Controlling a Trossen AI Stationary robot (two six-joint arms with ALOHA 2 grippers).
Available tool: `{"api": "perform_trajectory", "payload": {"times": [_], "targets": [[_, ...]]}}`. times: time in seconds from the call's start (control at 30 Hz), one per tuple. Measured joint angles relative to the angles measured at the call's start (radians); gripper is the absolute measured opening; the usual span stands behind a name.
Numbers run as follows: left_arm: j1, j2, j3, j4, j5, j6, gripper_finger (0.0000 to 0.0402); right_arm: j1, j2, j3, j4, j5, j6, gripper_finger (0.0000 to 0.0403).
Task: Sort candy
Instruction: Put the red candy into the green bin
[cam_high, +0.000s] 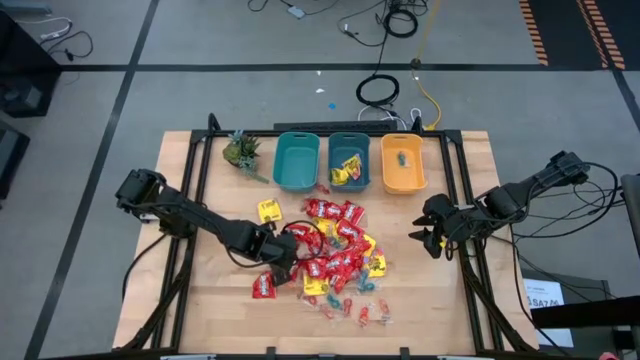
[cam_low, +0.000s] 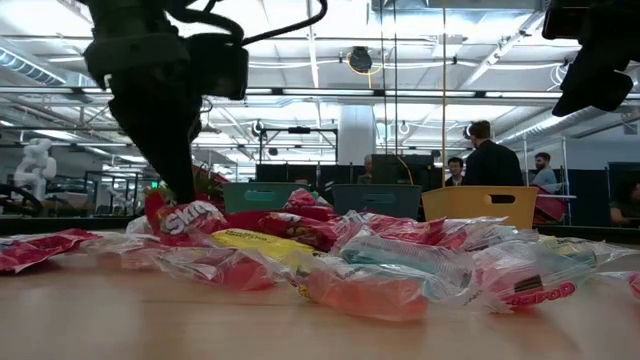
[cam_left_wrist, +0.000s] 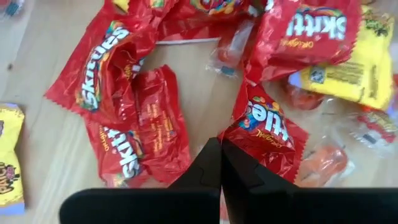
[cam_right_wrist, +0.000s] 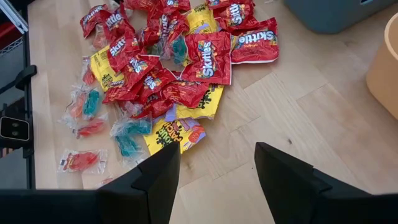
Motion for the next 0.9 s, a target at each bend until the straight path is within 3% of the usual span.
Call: {"api": "perform_trajectory", "payload": {"times": [0.2,0.4,0.53,0.7,0.9], "targets": [[0.006,-0.002,0.116,-0.076,-0.009,0.007,0.0002,0.0,0.0,0.0,0.0,0.0,0.0,0.0198],[0.047,-0.002,0.296,-0.324,-0.009,0.009,0.0001,0.0,0.0,0.0,0.0,0.027,0.005,0.0199],[0.103,-0.006,0.41,-0.48,-0.033,0.101,0.0001,0.0,0.0,0.0,0.001,0.057,0.016,0.0199],[0.237,-0.058,0.448,-0.536,-0.122,0.301,0.0001,0.0,0.001,0.0,0.001,0.056,0.021,0.0199],[0.504,-0.116,0.448,-0.513,-0.113,0.551,0.0,0.0,0.003,0.0,0.002,0.055,0.019,0.0199]]}}
